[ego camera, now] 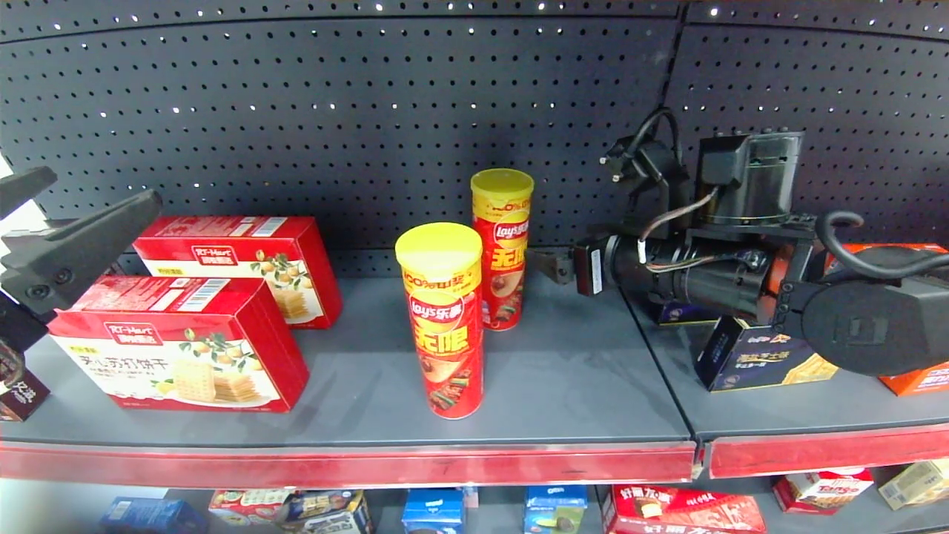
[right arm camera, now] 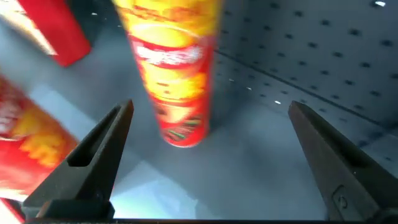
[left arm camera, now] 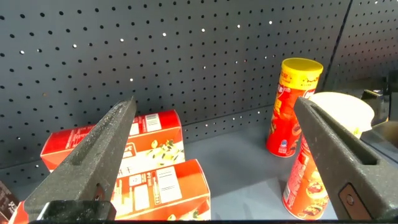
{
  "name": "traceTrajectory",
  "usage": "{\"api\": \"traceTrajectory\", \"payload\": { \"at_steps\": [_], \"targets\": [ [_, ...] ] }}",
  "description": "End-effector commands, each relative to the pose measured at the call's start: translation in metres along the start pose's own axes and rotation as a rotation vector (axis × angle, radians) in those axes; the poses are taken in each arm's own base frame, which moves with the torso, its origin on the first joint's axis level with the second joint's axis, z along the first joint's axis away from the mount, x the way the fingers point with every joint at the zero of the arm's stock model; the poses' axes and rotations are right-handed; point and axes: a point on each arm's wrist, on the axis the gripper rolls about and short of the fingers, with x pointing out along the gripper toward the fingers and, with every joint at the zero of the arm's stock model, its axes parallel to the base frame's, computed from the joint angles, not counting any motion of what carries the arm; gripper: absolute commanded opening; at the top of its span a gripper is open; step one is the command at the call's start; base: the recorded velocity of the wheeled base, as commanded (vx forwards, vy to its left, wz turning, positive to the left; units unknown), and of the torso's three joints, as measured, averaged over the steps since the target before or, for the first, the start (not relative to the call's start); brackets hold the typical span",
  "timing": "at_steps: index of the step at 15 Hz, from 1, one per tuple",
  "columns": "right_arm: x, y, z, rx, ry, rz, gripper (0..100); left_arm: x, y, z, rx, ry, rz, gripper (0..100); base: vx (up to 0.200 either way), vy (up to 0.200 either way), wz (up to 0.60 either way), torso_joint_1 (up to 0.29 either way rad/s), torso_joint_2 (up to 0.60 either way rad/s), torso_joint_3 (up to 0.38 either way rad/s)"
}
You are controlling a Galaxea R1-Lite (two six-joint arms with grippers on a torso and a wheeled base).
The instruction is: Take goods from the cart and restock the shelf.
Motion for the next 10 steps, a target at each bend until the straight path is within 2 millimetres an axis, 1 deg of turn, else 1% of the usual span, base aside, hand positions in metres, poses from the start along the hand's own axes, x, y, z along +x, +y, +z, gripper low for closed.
{"api": "traceTrajectory", "payload": {
  "at_steps": [1, 3, 5, 7, 8, 10],
  "targets": [
    [-0.004, -0.011, 0.0, 0.004, -0.001, -0.033, 100, 0.0, 0.0, 0.0, 0.0, -0.001, 0.0, 100, 0.0, 0.0, 0.0, 0.0, 0.0, 0.0],
    [-0.002, -0.021, -0.002, 0.007, 0.005, -0.06, 100, 0.0, 0.0, 0.0, 0.0, 0.001, 0.0, 100, 0.0, 0.0, 0.0, 0.0, 0.0, 0.0],
    [0.006, -0.029, -0.01, 0.005, 0.018, -0.083, 100, 0.0, 0.0, 0.0, 0.001, 0.002, 0.0, 100, 0.0, 0.0, 0.0, 0.0, 0.0, 0.0],
    [0.01, -0.033, -0.011, 0.005, -0.004, -0.094, 100, 0.0, 0.0, 0.0, 0.001, 0.002, 0.0, 100, 0.0, 0.0, 0.0, 0.0, 0.0, 0.0],
    [0.021, -0.038, -0.018, 0.006, -0.015, -0.111, 100, 0.0, 0.0, 0.0, 0.002, 0.003, -0.002, 100, 0.0, 0.0, 0.0, 0.0, 0.0, 0.0],
    [0.033, -0.043, -0.025, 0.006, -0.016, -0.126, 100, 0.0, 0.0, 0.0, 0.013, 0.003, -0.002, 100, 0.0, 0.0, 0.0, 0.0, 0.0, 0.0]
  ]
}}
